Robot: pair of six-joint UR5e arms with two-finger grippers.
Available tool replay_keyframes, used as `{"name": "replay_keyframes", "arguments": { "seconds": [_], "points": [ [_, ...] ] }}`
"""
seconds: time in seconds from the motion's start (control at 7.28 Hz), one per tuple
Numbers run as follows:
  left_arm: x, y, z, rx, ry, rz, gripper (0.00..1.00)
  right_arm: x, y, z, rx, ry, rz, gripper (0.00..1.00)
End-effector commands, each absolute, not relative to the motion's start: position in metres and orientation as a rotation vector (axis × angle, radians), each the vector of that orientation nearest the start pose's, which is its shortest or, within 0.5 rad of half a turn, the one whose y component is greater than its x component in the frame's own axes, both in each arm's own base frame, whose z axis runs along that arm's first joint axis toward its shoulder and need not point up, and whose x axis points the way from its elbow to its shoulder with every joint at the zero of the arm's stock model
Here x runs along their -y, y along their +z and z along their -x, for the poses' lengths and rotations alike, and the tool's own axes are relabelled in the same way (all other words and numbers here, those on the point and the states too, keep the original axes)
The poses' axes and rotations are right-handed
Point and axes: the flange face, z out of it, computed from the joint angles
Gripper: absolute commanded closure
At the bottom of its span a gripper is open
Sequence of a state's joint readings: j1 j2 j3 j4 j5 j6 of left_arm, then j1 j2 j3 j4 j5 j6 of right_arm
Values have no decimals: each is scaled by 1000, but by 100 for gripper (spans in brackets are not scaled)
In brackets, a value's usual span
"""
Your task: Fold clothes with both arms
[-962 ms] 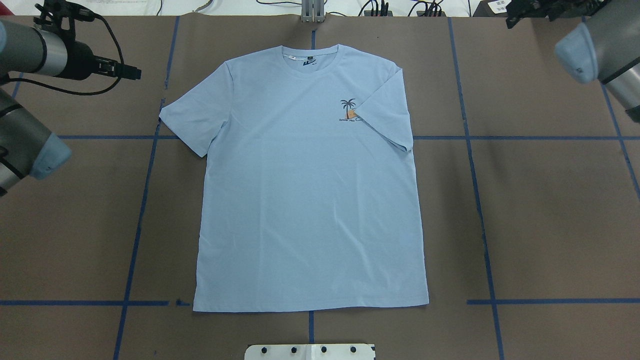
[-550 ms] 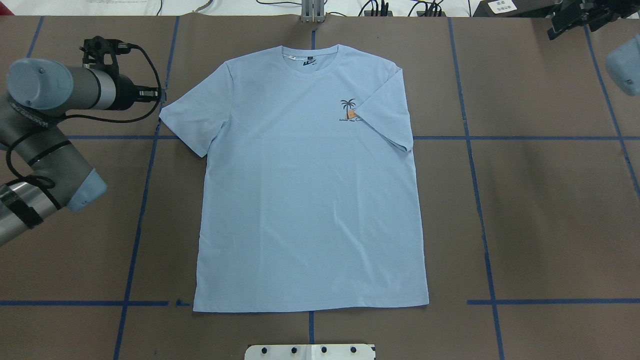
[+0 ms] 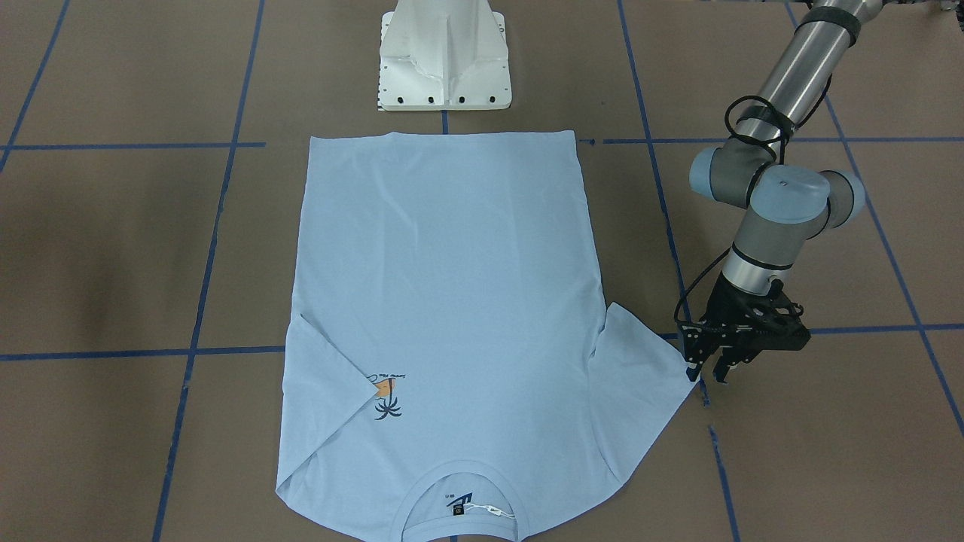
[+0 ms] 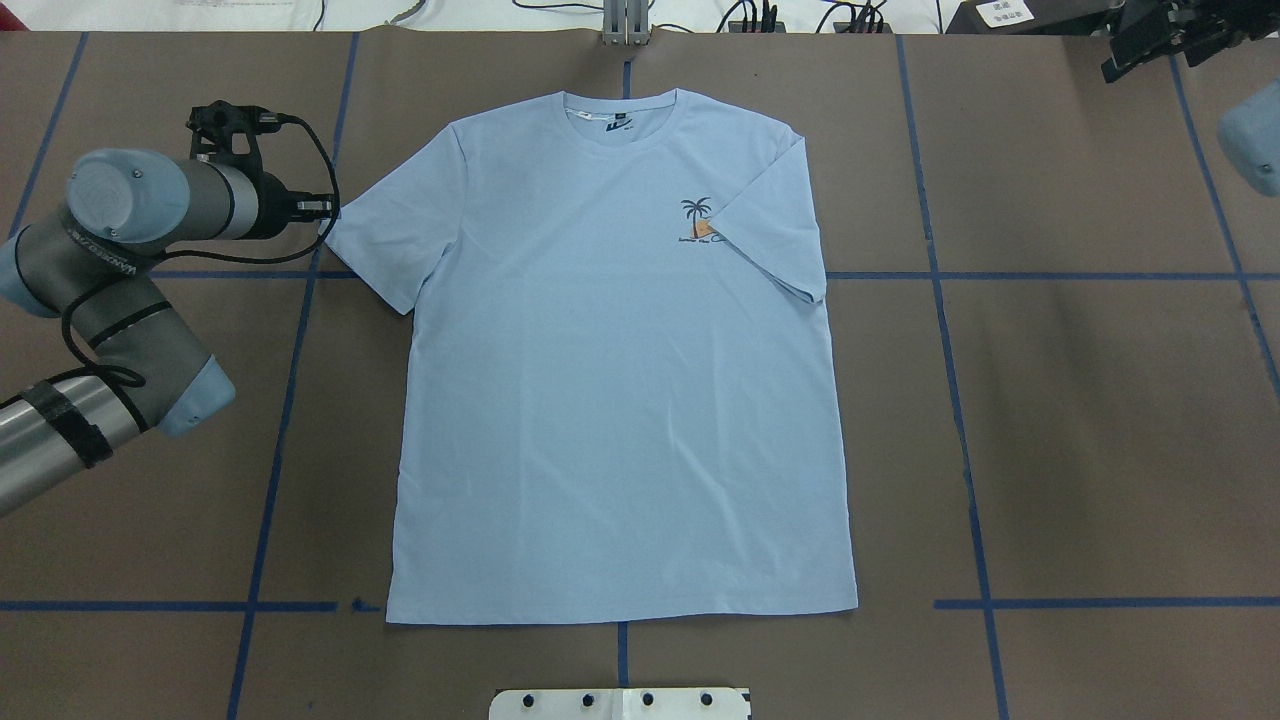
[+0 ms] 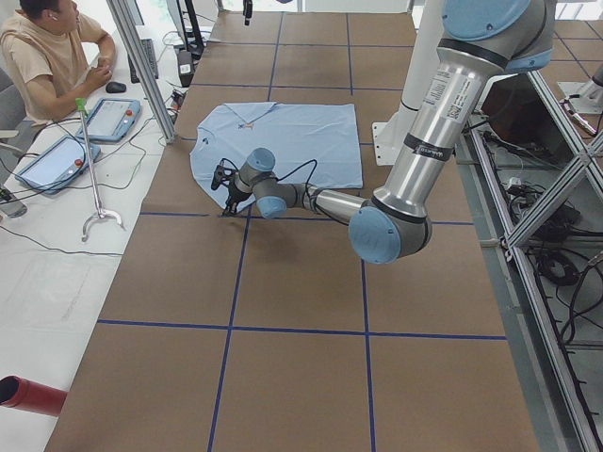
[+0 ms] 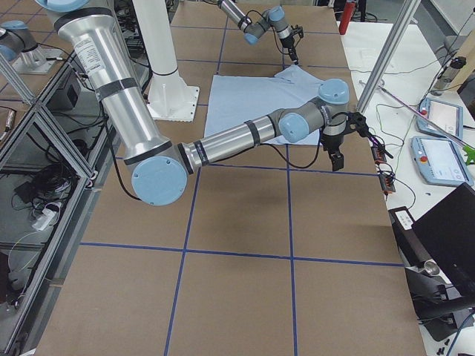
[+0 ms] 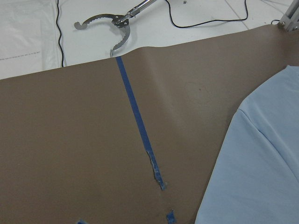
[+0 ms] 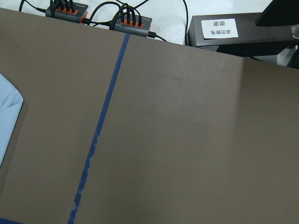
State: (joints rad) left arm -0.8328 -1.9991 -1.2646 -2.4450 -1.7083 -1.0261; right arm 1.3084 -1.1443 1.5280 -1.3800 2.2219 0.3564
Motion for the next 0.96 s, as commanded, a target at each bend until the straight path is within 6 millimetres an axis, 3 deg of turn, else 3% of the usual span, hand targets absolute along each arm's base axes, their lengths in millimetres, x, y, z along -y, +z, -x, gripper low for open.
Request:
{"name": "replay_keyframes", "arguments": {
  "seconds": [0.0,0.27,0.69,0.82],
  "points": [
    [599,473,-393,-841,-191,-537,56,662,415,102,769,-95,-334,0],
    [593,473,-402,-843,-172,-533,65,663,417,102,768,-94,-331,0],
    [589,474,-406,-842,-164,-529,66,663,417,102,768,-94,-331,0],
    [590,474,-406,-842,-166,-529,87,663,417,102,768,-94,-331,0]
  ]
}}
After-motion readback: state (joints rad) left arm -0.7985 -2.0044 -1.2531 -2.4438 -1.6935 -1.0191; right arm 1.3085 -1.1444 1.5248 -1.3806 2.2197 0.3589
